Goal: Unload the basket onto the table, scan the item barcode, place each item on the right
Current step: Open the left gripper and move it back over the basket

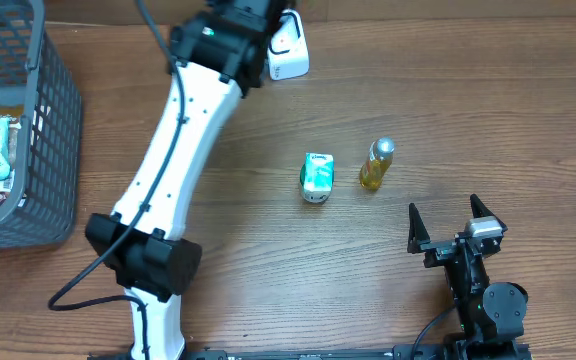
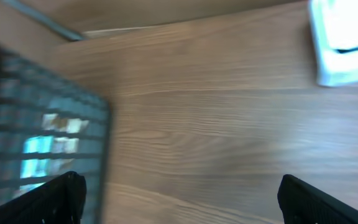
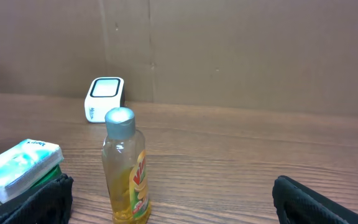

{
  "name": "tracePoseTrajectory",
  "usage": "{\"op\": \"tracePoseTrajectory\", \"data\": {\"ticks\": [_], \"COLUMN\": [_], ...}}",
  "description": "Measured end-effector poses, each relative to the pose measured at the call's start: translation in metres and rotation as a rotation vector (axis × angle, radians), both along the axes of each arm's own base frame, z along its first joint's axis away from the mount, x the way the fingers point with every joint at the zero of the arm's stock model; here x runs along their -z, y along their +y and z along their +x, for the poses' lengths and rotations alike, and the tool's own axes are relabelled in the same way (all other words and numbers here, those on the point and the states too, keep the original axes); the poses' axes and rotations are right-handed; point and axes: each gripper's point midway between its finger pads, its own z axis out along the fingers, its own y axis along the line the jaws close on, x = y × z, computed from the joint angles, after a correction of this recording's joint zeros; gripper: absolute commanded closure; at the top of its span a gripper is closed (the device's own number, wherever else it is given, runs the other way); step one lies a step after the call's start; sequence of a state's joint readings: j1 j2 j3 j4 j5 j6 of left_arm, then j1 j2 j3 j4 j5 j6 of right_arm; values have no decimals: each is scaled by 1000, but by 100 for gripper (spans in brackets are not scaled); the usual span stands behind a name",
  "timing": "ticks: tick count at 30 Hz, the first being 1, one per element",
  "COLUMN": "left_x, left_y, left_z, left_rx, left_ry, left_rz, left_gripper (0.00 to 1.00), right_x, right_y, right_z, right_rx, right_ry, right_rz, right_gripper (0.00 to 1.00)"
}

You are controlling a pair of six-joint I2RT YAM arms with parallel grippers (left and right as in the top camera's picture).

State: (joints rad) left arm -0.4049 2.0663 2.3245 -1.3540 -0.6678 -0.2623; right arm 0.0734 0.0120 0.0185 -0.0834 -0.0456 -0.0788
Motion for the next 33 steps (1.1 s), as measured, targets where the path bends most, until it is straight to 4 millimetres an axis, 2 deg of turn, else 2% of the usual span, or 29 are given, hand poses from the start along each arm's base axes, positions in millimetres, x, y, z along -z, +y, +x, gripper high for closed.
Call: {"op": "tracePoseTrajectory", "data": {"ticks": [3,13,17,33], "left_x": [-7,-19,-20,-9], "left_y": [30,100,136,240], "left_z": [0,-1,-3,-23], "left_rx": [-60,-218,-296,-505], "left_ry": [-4,-13,-10,18], "left_rz": [84,194,194,106], "left_gripper": [0,0,0,0], "right_x": [0,0,0,0], "right_y": [0,0,0,0], "right_z": [0,0,0,0], "right_rx": [0,0,1,1], "right_ry": [0,0,1,0], "right_rz": [0,0,0,0], "right_gripper": [0,0,0,0]}}
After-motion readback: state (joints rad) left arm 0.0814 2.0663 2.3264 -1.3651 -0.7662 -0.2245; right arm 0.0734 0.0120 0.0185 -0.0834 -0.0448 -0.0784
